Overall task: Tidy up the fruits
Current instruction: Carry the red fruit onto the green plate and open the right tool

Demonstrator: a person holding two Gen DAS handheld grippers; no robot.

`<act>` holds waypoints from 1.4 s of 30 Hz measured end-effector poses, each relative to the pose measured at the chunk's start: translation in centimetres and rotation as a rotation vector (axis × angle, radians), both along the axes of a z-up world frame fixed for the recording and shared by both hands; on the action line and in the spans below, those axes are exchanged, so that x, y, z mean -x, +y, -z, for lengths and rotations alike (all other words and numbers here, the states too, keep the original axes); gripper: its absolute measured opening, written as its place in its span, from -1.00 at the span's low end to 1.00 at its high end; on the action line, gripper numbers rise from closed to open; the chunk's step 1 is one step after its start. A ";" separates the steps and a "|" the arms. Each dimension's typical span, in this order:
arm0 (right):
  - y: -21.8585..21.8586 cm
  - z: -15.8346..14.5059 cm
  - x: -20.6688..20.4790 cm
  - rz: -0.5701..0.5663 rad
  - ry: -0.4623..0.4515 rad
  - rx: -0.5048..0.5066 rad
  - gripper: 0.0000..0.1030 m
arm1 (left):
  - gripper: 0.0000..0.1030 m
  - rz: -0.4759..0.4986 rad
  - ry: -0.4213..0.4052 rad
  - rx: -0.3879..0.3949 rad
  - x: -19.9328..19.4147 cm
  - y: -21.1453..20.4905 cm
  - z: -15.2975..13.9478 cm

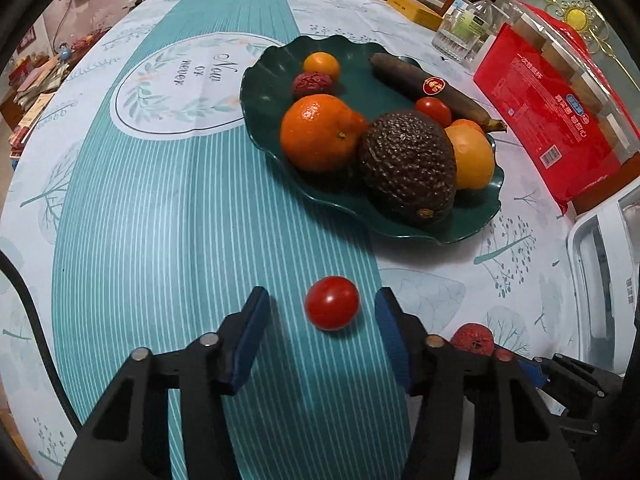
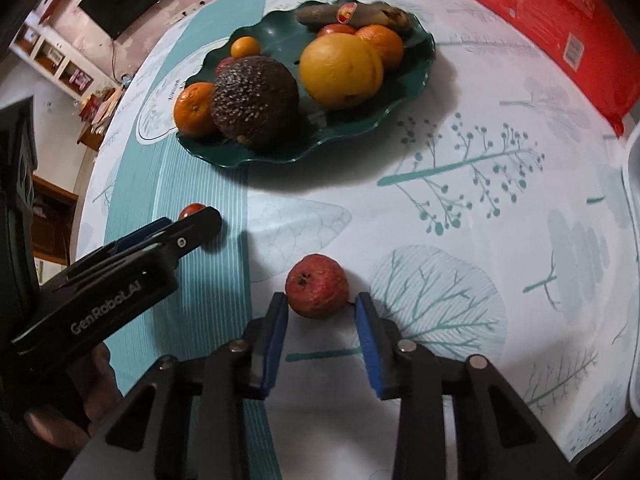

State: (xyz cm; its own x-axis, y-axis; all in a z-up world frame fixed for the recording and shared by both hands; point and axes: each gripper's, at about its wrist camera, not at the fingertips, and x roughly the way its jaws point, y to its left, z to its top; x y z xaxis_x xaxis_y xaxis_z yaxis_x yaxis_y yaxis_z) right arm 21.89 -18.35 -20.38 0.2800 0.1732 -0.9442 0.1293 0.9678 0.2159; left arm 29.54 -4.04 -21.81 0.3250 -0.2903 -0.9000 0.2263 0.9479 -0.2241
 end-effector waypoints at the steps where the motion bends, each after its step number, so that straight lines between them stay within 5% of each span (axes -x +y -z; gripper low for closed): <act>1: 0.1 0.0 0.0 -0.010 -0.005 0.002 -0.40 | -0.20 0.004 -0.002 0.002 0.0 0.0 0.0; 5: 0.5 -0.1 0.0 -0.038 -0.009 0.031 -0.41 | -0.50 0.017 0.002 0.015 -0.1 -0.2 -0.1; 15: 0.7 -1.9 -0.9 -0.075 -0.094 0.070 -0.42 | -0.50 -0.001 -0.031 0.025 -0.2 0.5 -2.2; 32: -1.8 -8.6 -6.5 -0.055 -0.379 0.108 -0.43 | -0.50 -0.100 -0.239 0.064 -4.5 0.6 -8.4; 42: -1.1 -11.1 -8.3 -0.091 -0.471 0.118 -0.42 | -0.50 -0.104 -0.301 0.086 -6.0 -0.1 -10.6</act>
